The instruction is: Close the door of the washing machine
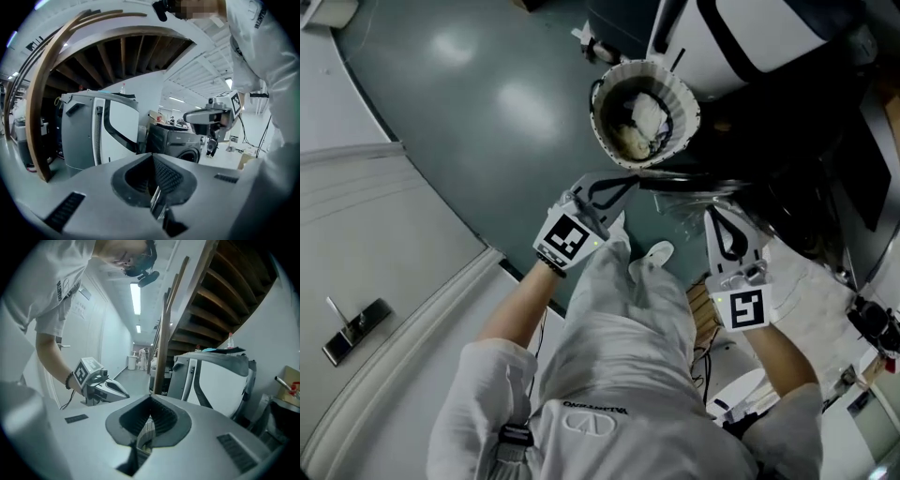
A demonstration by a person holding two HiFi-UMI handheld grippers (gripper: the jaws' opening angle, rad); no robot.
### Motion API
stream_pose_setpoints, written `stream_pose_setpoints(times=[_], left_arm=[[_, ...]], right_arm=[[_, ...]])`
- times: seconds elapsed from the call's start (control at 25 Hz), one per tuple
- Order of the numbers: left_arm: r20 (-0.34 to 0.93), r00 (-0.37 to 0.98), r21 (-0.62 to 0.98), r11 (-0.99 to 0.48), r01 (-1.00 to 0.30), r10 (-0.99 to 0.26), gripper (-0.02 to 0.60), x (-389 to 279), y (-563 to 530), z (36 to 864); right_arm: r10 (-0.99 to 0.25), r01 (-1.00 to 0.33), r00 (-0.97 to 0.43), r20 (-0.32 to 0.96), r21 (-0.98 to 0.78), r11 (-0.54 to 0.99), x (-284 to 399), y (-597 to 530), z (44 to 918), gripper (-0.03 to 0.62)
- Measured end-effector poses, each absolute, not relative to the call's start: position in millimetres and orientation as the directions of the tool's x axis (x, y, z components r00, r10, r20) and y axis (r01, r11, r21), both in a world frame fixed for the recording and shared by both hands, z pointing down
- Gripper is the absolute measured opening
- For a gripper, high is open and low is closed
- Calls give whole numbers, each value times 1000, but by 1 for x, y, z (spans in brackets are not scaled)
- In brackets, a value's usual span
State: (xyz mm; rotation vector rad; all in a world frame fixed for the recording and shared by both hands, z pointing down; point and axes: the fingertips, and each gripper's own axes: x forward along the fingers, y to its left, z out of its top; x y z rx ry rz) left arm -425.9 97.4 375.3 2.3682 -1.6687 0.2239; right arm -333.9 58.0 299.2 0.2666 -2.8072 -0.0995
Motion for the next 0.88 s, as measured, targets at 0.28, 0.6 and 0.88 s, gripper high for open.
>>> stream_pose_setpoints(times=[0.28, 0.6, 0.88], left_arm=[[345, 458, 121, -446, -887, -819, -2, -412, 79, 456], [454, 568, 85, -602, -794, -686, 64, -384, 68, 549], [528, 609, 78, -681, -728, -591, 127, -369, 66, 610]], right_arm=[[-210, -208, -905, 370, 46, 977, -345, 51, 383, 11], [-202, -226, -875, 439, -3, 974, -328, 55, 467, 11], [-212, -246, -863, 458, -16, 969, -313, 55, 512, 11]])
